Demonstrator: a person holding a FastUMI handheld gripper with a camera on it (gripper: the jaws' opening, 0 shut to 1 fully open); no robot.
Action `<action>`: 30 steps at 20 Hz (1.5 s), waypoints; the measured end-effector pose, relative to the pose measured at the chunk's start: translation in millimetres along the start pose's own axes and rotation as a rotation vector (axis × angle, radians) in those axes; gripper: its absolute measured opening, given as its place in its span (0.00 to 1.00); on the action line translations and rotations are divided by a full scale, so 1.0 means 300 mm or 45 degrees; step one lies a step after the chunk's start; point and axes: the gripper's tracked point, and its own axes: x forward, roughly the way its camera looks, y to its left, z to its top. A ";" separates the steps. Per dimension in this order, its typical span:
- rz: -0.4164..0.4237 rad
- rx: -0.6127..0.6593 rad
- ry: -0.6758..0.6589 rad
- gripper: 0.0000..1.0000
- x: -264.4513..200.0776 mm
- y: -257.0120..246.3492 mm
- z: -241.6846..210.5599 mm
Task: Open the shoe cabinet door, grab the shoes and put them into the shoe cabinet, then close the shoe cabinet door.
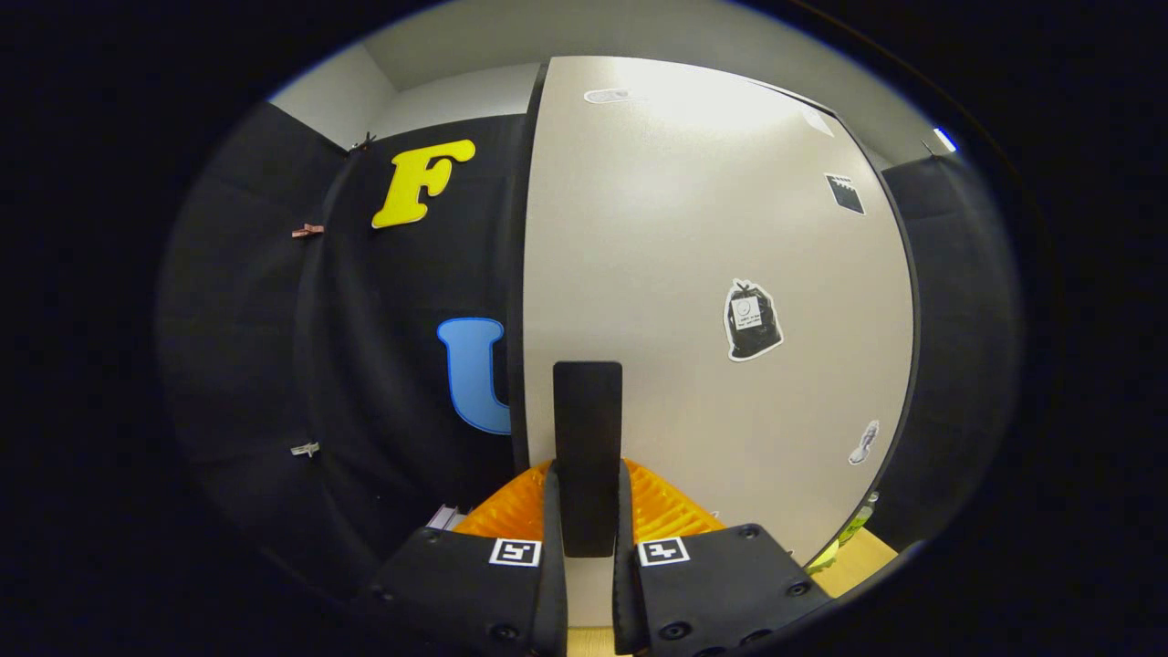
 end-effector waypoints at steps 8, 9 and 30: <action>0.092 0.018 0.012 0.23 -0.245 -0.065 0.036; 0.099 0.016 0.014 0.24 -0.260 -0.072 0.040; -0.052 0.174 0.023 0.17 -0.628 -0.557 0.106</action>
